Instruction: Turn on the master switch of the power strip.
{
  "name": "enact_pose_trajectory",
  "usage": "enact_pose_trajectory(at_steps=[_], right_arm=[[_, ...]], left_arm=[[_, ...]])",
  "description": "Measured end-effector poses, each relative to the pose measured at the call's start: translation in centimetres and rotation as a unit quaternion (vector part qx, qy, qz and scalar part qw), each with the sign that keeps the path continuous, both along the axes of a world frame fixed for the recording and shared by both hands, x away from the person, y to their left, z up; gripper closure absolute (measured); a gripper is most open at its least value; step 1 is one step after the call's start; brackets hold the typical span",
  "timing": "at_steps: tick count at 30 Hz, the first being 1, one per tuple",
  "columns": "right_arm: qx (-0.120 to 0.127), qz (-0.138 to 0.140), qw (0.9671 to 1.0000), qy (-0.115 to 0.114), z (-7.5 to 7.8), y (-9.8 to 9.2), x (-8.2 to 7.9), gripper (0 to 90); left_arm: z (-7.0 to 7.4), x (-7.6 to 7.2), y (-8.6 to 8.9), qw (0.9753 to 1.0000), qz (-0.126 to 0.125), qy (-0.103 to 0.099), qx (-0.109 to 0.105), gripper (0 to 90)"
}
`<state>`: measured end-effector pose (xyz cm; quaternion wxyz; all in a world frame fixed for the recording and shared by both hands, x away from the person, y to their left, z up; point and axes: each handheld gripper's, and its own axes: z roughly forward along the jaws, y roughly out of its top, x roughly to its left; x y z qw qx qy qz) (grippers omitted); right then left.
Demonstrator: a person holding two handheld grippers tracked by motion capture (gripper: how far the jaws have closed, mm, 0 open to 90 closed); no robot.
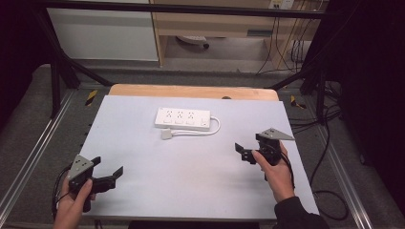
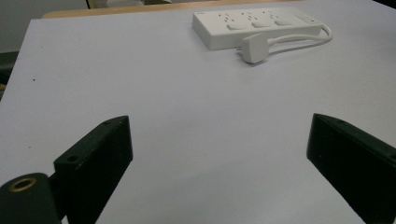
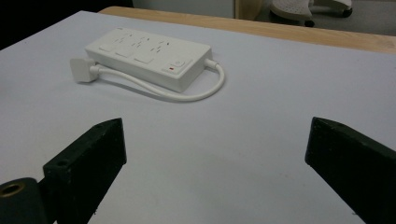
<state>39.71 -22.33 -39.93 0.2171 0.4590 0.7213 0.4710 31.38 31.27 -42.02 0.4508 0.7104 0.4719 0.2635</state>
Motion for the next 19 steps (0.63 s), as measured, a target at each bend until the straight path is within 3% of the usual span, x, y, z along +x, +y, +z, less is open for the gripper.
enact_pose_trajectory(at_steps=[12, 18, 19], right_arm=[[0.007, -0.016, 0.9999, -0.001, -1.9, -2.4, -2.2, 6.1], [-0.028, -0.024, 0.9992, 0.016, -3.3, -2.9, -3.0, 6.3], [-0.038, -0.032, 0.9983, 0.030, -3.7, -2.9, -3.0, 6.3]], left_arm=[[0.0, -0.1, 0.0, 1.0000, 0.002, 0.000, -0.001, 7.0], [0.1, -0.1, 0.0, 1.0000, 0.001, -0.001, -0.002, 7.0], [0.1, 0.0, 0.0, 1.0000, 0.001, -0.001, -0.001, 7.0]])
